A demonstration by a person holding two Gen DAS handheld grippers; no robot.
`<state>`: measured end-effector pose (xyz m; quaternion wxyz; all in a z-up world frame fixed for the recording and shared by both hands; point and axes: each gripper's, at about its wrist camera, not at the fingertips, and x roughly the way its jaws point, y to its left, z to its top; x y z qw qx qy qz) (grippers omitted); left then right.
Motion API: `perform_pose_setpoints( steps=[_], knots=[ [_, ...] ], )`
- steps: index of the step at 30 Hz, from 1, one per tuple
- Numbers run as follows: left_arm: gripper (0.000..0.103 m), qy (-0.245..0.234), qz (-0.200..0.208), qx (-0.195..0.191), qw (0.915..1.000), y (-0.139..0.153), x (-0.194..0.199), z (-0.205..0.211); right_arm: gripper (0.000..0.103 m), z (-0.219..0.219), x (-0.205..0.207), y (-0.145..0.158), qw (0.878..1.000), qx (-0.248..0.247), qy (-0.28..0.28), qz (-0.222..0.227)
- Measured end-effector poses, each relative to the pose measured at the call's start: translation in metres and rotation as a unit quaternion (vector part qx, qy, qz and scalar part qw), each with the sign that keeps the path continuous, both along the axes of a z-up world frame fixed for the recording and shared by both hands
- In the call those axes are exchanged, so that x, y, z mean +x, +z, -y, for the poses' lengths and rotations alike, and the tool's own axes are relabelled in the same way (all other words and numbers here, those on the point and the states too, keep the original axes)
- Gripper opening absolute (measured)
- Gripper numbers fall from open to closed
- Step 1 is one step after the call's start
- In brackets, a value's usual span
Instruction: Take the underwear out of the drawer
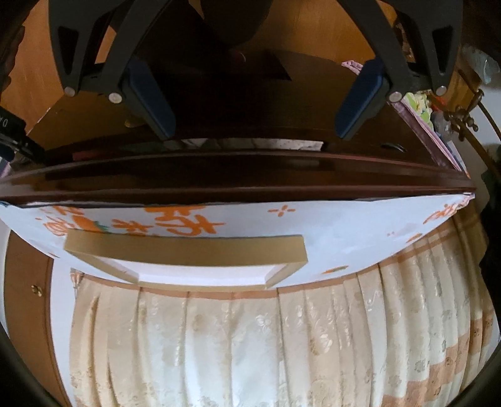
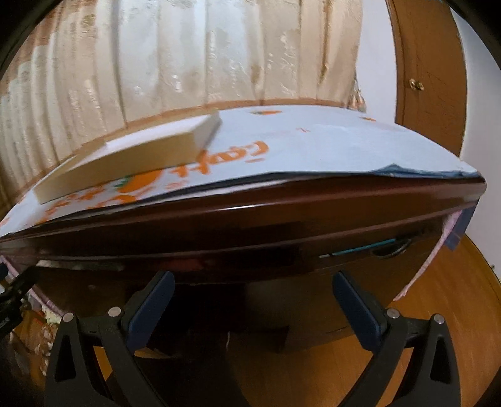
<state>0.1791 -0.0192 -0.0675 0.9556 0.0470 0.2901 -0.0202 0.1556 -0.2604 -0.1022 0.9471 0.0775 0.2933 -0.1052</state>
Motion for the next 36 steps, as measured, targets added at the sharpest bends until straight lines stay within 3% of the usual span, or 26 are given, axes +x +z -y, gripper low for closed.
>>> perform_pose_setpoints(
  steps=[20,24,30,36],
  knots=[
    [0.103,0.058,-0.032,-0.018,0.9976,-0.023,0.041,-0.005,0.102,0.021,0.031,-0.012,0.997,0.023,-0.05,-0.055],
    [0.103,0.061,-0.035,-0.024,0.9972,-0.023,0.044,-0.008,0.102,0.021,0.033,-0.01,0.995,0.021,-0.053,-0.077],
    [0.103,0.058,-0.033,-0.005,0.9978,-0.023,0.043,-0.005,0.102,0.021,0.04,-0.005,0.992,0.005,-0.048,-0.113],
    [0.103,0.058,-0.038,-0.008,0.9976,-0.023,0.04,-0.008,0.102,0.02,0.032,-0.006,0.992,0.007,-0.047,-0.121]
  ],
)
